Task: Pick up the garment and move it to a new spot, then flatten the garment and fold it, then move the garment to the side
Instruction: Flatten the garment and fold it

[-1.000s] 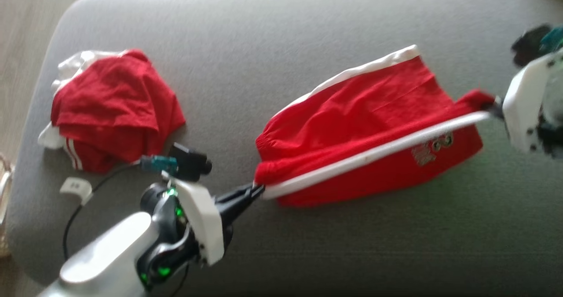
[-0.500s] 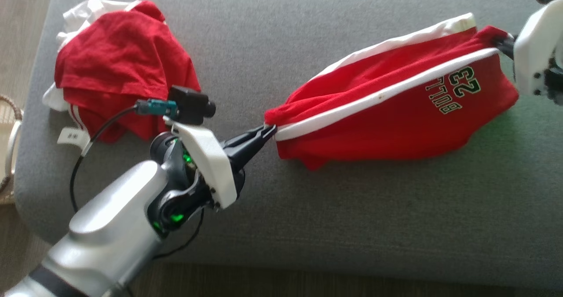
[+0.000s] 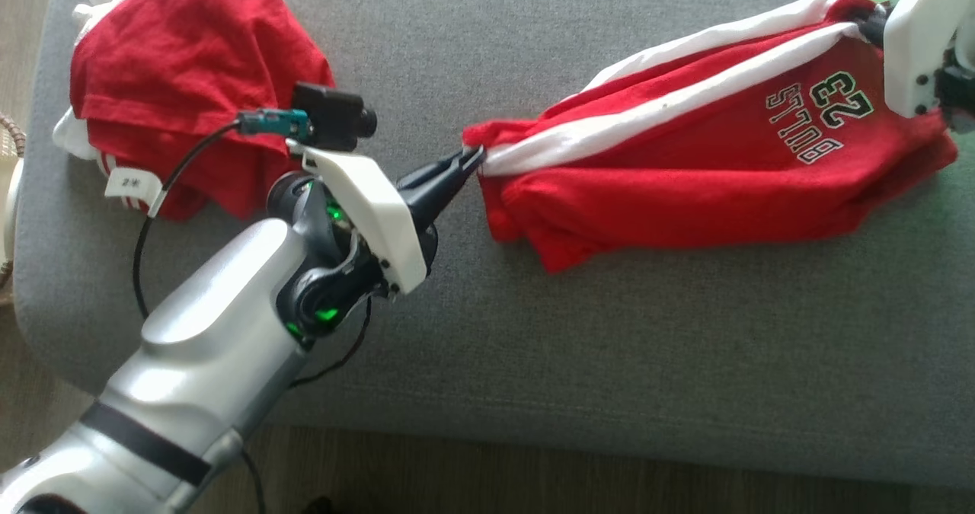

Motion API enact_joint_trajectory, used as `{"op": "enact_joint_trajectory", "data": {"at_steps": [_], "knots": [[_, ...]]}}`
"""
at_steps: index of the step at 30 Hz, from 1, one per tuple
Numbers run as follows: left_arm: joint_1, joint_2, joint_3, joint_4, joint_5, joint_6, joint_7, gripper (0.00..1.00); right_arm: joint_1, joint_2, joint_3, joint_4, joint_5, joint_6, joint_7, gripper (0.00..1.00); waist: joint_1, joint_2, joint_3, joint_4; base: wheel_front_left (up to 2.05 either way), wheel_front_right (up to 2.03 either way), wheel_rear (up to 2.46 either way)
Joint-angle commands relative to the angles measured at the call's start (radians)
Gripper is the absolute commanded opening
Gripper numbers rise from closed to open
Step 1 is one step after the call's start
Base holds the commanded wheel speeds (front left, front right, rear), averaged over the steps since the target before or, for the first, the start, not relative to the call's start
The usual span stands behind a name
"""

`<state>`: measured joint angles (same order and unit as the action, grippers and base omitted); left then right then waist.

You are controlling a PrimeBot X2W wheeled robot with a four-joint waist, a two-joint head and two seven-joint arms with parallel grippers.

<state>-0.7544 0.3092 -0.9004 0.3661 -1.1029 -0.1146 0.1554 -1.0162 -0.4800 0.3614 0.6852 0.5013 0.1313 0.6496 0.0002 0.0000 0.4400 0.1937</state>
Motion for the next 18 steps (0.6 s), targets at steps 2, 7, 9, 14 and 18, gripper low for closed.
{"op": "enact_joint_trajectory", "data": {"at_steps": [2,7,9,14,18], "knots": [[-0.058,0.007,0.050,0.005,0.011,-0.002,-0.035,0.97,-0.035,0.003,0.009,-0.009,0.003,-0.001,-0.022,0.00,-0.0002,0.0000,0.011,0.003,0.00,0.00,0.00],[-0.076,-0.016,0.052,0.046,0.016,-0.003,-0.058,1.00,-0.061,0.003,0.015,0.033,0.005,-0.001,-0.066,0.00,-0.0002,0.0000,0.020,0.004,0.00,0.00,0.00],[-0.082,-0.023,0.058,0.060,0.019,-0.004,-0.076,1.00,-0.070,0.005,0.013,0.052,0.004,-0.001,-0.090,0.00,-0.0002,0.0000,0.022,0.004,0.00,0.00,0.00],[-0.097,-0.042,0.075,0.093,0.025,-0.001,-0.123,1.00,-0.087,0.016,0.012,0.099,-0.003,-0.001,-0.142,0.23,-0.0002,0.0000,0.029,0.006,0.00,0.00,0.00],[-0.112,-0.059,0.087,0.121,0.034,0.010,-0.159,1.00,-0.108,0.027,-0.001,0.143,-0.017,-0.001,-0.185,1.00,-0.0002,0.0000,0.036,0.008,0.00,0.00,0.00]]}}
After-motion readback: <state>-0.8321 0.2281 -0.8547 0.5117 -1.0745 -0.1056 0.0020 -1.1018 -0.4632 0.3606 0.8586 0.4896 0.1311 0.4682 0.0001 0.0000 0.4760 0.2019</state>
